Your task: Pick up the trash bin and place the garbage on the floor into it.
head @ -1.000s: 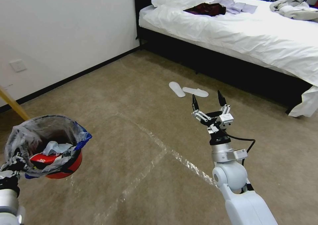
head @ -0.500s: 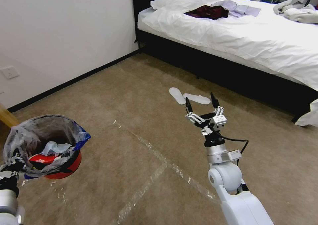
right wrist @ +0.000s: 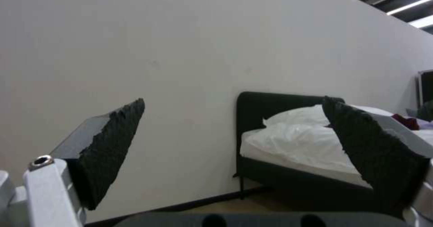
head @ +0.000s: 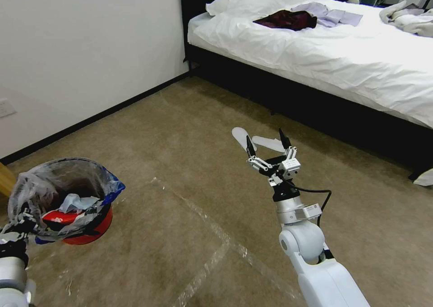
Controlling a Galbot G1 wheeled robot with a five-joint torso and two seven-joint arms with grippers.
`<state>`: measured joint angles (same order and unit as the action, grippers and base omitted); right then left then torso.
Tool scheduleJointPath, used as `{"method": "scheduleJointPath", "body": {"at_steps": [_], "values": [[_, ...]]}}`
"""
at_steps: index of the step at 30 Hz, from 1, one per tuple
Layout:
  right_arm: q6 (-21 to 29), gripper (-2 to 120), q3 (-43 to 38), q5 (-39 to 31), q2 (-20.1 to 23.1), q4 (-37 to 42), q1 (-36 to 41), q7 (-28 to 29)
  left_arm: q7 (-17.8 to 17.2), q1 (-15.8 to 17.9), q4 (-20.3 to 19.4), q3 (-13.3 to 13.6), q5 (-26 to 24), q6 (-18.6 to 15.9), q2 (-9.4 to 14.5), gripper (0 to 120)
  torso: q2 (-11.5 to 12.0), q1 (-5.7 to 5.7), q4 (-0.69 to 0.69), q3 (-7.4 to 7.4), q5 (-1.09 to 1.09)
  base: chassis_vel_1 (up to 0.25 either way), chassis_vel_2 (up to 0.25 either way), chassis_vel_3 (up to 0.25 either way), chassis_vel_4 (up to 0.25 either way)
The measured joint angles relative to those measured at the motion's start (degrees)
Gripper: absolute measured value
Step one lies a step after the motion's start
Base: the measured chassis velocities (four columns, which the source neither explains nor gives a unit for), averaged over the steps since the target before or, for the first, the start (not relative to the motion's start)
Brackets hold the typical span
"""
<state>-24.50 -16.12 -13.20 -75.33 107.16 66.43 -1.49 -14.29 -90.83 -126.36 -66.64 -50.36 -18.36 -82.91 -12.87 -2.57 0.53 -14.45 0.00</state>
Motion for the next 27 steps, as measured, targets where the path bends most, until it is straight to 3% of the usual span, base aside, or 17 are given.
{"method": "scheduleJointPath", "body": {"at_steps": [27], "values": [[0.0, 100, 1.2, 0.4, -0.4, -1.6, -0.8, 0.1, -0.1, 0.7, 1.4, 0.2, 0.1, -0.1, 0.2, 3, 0.0, 0.00, -0.01, 0.00, -0.01, -0.156, 0.163, 0.164, -0.158]]}}
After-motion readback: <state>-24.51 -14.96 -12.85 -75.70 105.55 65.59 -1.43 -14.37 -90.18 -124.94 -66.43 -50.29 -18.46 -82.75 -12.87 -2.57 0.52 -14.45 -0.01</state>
